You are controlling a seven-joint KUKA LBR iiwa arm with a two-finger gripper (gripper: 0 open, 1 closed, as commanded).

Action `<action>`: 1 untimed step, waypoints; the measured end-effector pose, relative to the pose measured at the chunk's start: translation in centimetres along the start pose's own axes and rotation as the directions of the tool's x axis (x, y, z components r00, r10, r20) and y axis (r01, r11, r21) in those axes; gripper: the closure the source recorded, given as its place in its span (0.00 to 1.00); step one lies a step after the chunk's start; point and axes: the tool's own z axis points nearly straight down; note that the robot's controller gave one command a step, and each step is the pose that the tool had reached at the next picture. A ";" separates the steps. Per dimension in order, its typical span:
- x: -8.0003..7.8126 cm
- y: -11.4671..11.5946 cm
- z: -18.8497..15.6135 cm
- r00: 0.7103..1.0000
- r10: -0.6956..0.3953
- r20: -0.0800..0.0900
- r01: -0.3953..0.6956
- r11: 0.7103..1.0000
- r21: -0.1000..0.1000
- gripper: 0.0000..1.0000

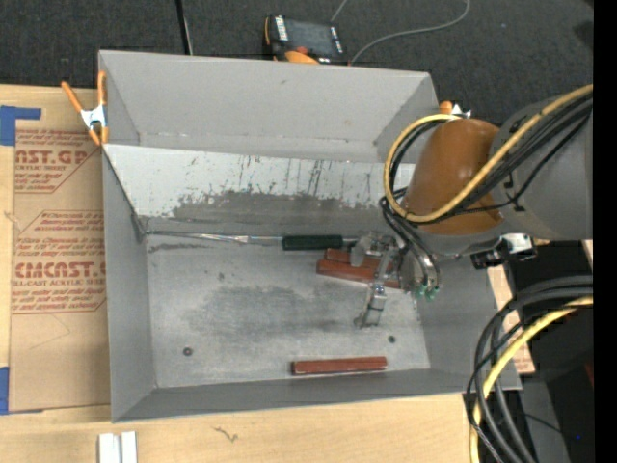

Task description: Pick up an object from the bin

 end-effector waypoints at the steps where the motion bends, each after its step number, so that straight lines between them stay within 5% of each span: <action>1: -2.3 0.3 5.0 0.999 -0.047 0.001 0.047 0.999 0.000 0.00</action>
Offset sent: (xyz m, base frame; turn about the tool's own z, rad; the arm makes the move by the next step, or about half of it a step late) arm 0.0227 -0.0011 -0.0481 -0.0461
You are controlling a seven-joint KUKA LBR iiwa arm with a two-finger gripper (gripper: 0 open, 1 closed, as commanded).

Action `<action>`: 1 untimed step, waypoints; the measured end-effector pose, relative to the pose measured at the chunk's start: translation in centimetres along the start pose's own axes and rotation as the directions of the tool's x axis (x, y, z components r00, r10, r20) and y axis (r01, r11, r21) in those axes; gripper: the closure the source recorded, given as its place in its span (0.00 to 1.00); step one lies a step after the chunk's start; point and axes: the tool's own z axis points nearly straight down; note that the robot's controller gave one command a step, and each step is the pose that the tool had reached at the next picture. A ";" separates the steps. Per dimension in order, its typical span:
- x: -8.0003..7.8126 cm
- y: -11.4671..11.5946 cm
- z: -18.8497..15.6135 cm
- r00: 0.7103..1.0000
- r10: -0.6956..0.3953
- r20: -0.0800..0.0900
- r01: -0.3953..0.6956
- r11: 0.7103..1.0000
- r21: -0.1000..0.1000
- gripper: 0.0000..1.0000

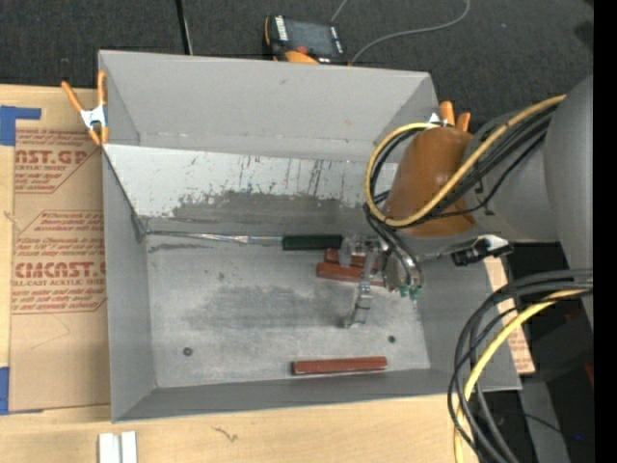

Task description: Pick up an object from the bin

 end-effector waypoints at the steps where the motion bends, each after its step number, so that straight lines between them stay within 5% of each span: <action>1: -0.1 0.0 -0.4 1.000 0.000 0.005 0.000 1.000 0.000 1.00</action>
Offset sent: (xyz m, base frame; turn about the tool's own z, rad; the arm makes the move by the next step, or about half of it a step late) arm 0.0000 0.0000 0.0000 0.0000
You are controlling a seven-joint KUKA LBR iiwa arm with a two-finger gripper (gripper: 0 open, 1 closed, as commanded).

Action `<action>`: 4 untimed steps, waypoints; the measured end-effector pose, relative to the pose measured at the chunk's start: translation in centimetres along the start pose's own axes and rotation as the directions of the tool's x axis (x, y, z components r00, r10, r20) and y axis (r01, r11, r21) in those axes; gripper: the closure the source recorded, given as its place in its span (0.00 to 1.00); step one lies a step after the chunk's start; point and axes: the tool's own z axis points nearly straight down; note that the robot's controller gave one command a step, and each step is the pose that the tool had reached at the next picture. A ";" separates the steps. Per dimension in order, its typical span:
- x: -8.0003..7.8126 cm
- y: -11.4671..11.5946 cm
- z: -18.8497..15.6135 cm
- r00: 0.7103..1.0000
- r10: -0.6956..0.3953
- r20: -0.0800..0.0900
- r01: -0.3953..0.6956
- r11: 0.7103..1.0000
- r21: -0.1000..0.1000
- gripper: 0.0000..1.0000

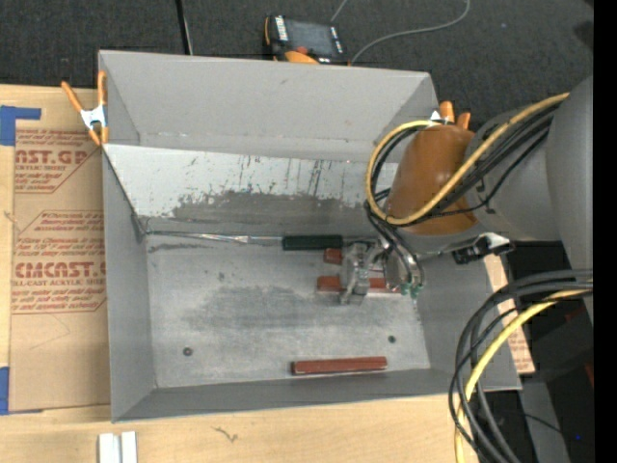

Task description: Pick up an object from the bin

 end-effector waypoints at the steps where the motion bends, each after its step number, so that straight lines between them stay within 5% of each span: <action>1: 0.2 0.0 0.2 1.000 0.000 -0.005 0.000 1.000 0.000 0.00; 2: 1.0 -6.5 0.4 0.999 0.051 -0.006 -0.051 0.999 0.002 0.00; 3: 0.8 -6.2 0.2 0.999 0.047 0.001 -0.047 0.999 0.001 1.00; 4: 2.0 0.7 -3.5 0.976 0.218 -0.004 -0.218 0.976 -0.002 1.00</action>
Offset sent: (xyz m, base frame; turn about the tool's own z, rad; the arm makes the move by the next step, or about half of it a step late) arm 0.0000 0.0000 0.0000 0.0000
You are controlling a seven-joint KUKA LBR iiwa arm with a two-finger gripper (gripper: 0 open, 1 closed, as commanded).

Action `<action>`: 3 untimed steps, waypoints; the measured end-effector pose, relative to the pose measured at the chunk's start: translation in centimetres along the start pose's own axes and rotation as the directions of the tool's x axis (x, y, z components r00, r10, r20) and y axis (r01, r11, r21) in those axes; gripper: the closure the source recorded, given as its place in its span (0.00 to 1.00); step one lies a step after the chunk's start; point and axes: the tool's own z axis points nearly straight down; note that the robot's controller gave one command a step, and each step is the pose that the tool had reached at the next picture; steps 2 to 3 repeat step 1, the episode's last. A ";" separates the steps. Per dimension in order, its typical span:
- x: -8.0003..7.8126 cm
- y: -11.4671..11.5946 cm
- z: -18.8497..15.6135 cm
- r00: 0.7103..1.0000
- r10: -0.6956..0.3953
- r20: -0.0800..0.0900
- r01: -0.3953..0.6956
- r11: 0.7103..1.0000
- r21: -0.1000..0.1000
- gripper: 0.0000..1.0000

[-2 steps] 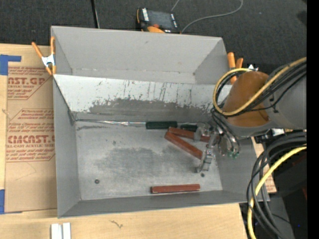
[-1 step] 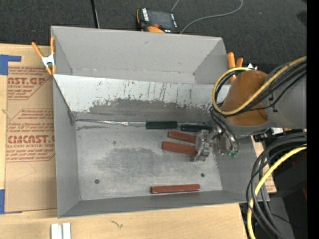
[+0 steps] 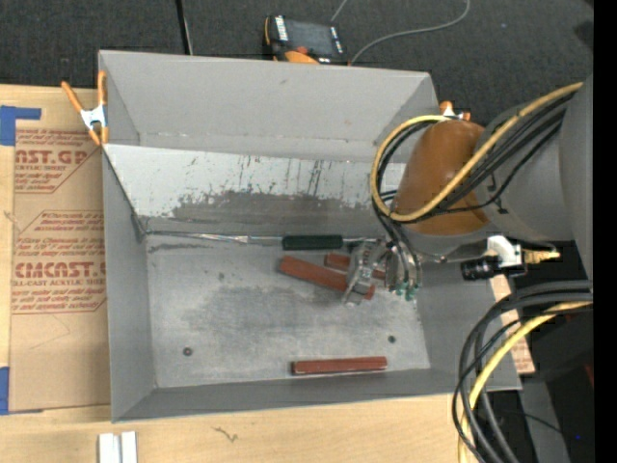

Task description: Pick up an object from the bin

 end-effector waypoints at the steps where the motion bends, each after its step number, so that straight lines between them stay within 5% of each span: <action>1: -1.3 -2.4 -10.8 0.999 -0.032 0.008 0.032 0.999 0.002 1.00; 3: -1.3 -2.4 -10.8 0.999 -0.032 0.008 0.032 0.999 0.002 1.00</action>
Offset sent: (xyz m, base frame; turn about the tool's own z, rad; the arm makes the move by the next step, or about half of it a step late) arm 0.0016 -0.0268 0.1031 -0.0319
